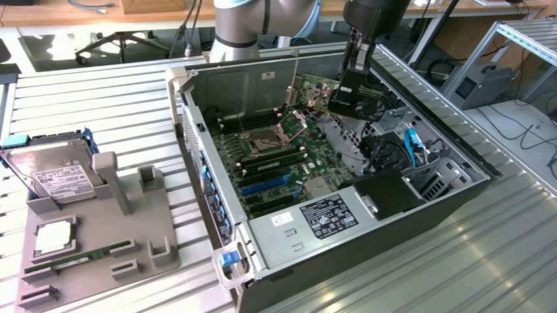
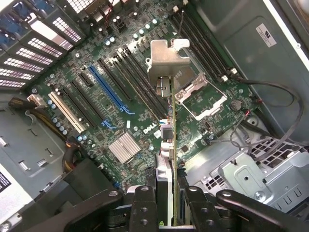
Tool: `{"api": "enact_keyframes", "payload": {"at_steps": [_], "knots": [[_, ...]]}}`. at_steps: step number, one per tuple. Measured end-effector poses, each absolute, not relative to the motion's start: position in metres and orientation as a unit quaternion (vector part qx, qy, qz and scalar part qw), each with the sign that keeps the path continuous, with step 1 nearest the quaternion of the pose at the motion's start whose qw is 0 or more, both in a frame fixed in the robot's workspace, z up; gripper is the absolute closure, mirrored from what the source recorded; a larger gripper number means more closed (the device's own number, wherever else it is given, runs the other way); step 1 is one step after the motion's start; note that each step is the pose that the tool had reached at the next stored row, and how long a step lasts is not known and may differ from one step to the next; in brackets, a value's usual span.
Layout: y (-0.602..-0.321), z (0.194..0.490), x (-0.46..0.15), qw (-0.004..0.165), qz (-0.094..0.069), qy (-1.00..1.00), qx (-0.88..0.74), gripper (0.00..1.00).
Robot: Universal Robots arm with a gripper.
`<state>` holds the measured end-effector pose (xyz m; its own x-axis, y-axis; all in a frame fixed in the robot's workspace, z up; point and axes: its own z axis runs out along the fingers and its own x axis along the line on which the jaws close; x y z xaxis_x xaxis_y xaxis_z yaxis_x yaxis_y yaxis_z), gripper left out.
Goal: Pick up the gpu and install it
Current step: 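Insert the gpu into the slot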
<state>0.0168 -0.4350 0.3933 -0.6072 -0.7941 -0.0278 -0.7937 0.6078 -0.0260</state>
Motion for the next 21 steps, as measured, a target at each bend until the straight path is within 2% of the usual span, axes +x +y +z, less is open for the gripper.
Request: {"api": "enact_keyframes", "payload": {"at_steps": [21], "knots": [[-0.4350, 0.3934, 0.0199, 0.018, -0.005, 0.884, -0.466, 0.73]]}}
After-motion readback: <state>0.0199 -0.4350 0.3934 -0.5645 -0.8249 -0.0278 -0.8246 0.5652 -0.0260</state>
